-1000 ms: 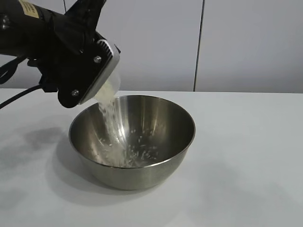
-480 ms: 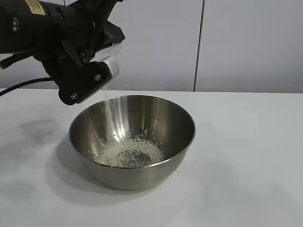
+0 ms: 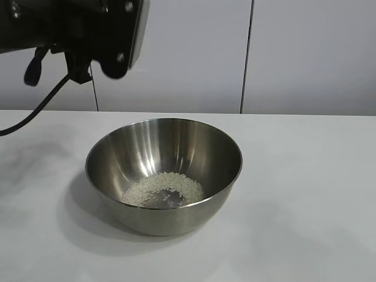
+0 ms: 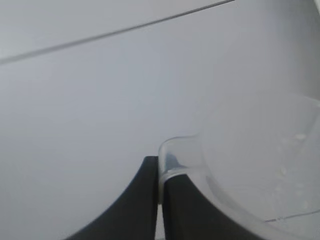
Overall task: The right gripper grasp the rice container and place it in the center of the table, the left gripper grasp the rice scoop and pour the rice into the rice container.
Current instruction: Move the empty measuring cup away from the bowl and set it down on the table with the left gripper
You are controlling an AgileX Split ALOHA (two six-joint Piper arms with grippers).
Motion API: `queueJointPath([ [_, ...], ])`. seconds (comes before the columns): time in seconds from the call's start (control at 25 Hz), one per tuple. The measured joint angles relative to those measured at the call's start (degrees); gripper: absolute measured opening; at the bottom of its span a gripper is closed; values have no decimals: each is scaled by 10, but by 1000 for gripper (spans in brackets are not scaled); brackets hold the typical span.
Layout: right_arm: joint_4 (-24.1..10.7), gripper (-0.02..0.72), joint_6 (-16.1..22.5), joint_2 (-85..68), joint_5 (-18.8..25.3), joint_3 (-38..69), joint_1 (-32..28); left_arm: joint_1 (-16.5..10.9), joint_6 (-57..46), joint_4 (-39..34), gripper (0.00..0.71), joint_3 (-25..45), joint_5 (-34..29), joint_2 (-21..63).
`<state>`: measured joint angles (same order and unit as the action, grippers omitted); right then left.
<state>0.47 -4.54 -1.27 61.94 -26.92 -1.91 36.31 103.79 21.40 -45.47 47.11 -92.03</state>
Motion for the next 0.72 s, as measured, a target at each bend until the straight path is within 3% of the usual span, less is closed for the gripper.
queueJointPath([
  [0.24,0,503,0,0,0,0,0,0,-272,199,8,0,25,47],
  [0.4,0,503,0,0,-1,0,0,0,-394,308,8,0,30,66],
  [0.56,0,503,0,0,0,0,0,-4,-495,334,8,28,27,68],
  [0.72,0,503,0,0,0,0,0,-39,-617,300,8,93,21,68],
])
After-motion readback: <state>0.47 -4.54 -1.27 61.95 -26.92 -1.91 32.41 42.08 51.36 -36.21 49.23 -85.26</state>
